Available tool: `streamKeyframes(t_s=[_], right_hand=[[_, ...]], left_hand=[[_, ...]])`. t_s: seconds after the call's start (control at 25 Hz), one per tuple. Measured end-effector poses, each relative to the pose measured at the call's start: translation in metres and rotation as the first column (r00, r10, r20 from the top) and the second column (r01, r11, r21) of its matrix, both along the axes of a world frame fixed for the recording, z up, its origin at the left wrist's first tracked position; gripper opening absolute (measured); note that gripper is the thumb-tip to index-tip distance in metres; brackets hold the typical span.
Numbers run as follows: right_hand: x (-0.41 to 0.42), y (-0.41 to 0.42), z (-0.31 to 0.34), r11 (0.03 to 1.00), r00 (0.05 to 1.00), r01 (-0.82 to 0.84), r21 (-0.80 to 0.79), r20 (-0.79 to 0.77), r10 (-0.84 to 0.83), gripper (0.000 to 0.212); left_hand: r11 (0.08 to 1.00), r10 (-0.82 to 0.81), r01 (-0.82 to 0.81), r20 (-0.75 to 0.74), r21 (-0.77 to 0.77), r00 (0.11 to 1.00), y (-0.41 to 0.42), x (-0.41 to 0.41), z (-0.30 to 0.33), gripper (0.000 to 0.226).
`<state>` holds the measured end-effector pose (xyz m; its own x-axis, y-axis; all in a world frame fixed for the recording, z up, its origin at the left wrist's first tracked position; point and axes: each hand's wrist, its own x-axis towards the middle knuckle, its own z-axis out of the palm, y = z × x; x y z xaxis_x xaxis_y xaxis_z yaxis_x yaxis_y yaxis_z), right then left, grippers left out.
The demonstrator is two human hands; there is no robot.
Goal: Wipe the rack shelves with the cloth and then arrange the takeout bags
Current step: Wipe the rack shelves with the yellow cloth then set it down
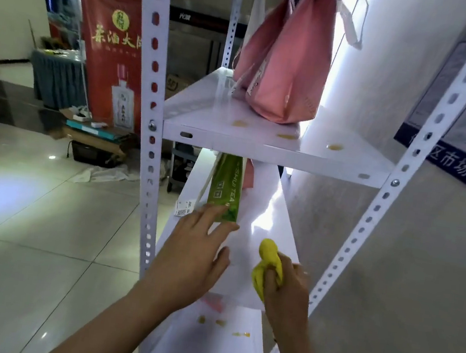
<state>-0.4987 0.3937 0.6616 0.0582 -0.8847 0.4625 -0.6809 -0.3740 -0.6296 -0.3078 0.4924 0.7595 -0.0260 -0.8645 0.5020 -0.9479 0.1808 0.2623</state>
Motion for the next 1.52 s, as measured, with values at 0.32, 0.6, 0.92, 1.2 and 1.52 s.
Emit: streamKeyframes(t_s=[0.32, 0.6, 0.92, 1.2, 1.52], right_hand=[[-0.013, 0.063, 0.191, 0.889, 0.983, 0.030, -0.457, 0.175, 0.057, 0.033], [0.001, -0.023, 0.287, 0.925, 0.867, 0.302, -0.230, -0.336, -0.367, 0.042], [-0.002, -0.018, 0.289, 0.996, 0.922, 0.067, 0.050, -0.384, -0.043, 0.037], [0.047, 0.011, 0.293, 0.998, 0.907, -0.064, 0.021, -0.415, 0.067, 0.034], [0.069, 0.019, 0.286, 0.963, 0.892, -0.267, -0.019, -0.383, 0.240, 0.029]], left_hand=[[0.942, 0.044, -0.022, 0.059, -0.334, 0.997, 0.004, 0.004, 0.092, 0.046], [0.948, 0.155, -0.135, 0.049, -0.287, 0.987, -0.010, 0.033, 0.109, 0.045], [0.938, 0.120, -0.089, 0.073, -0.335, 0.990, -0.018, 0.050, 0.098, 0.045], [0.940, 0.055, -0.040, 0.034, -0.338, 0.998, -0.018, 0.053, 0.096, 0.045], [0.935, 0.070, -0.038, 0.078, -0.353, 0.994, -0.013, 0.065, 0.109, 0.040]])
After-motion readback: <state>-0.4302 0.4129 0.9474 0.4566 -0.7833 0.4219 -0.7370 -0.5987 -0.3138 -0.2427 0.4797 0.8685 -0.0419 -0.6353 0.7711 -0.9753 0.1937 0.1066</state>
